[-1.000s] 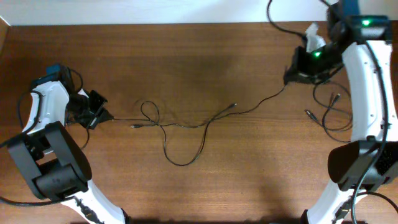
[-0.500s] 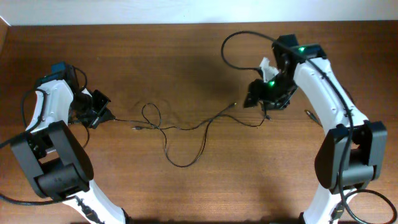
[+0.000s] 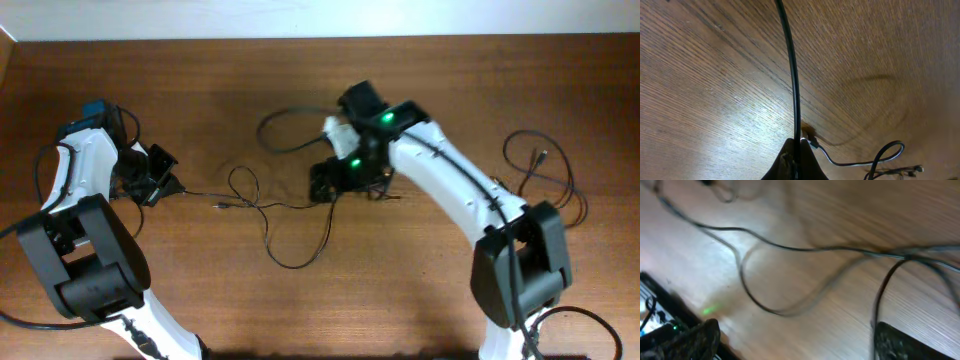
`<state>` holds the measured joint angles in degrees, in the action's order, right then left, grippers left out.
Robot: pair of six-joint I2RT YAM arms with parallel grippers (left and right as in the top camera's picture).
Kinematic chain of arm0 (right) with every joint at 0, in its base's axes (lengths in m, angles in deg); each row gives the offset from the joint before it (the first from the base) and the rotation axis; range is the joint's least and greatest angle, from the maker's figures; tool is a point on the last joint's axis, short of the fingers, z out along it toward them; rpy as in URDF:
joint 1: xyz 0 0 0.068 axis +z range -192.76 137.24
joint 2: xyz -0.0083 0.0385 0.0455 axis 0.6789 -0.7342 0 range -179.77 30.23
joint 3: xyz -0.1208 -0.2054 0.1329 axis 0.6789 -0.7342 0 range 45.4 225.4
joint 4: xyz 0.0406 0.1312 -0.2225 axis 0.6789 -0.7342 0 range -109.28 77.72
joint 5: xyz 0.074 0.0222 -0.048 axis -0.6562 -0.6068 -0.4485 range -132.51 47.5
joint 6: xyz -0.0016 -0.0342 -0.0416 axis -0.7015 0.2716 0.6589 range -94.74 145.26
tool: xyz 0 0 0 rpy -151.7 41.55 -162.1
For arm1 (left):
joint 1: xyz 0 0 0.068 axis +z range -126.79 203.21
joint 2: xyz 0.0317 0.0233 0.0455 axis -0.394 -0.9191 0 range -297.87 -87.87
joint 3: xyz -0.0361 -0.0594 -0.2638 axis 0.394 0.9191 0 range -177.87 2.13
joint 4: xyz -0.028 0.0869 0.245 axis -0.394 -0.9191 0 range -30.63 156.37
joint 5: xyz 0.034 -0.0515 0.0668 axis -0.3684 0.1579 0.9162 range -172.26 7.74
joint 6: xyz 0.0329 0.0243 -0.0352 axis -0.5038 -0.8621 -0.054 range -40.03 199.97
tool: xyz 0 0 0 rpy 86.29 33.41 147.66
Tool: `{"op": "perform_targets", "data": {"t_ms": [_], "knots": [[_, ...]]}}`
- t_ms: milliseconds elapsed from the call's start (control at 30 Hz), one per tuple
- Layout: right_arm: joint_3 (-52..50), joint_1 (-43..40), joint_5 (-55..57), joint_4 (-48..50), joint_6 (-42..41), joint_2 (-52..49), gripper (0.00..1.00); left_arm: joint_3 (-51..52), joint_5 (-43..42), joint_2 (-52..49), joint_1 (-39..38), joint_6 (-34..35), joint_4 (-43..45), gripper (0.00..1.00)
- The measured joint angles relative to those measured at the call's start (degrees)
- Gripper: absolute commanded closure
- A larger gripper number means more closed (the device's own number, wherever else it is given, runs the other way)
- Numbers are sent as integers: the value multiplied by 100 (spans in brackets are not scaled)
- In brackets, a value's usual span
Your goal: Untangle cables
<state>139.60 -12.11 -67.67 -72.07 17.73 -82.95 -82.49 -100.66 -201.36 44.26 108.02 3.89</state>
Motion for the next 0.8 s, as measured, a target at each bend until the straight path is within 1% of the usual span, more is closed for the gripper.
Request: {"op": "perform_targets", "data": {"t_ms": [100,200,333,467,500,567,633,667,800], "knots": [[-2,439,76,197,2,-24,1,0,2,0,0,0,2,100],[-4,817,315,197,0,-164,1,0,26,0,0,0,0,100],[-52,909,501,199,-2,-227,1,0,39,0,-2,0,2,100],[-59,909,538,664,0,-227,0,22,39,0,-2,0,17,100],[-59,909,474,800,-2,-227,6,66,37,0,-7,0,15,100],[-63,909,275,1115,-26,-227,6,170,17,0,-28,-87,33,100],[-68,909,184,1368,-199,-227,8,297,-87,0,-138,-422,234,100],[-68,909,146,1517,-275,-227,10,367,-160,0,-269,-669,420,100],[-68,909,85,1788,-643,-227,21,686,-236,0,-767,-1021,896,100]]}}
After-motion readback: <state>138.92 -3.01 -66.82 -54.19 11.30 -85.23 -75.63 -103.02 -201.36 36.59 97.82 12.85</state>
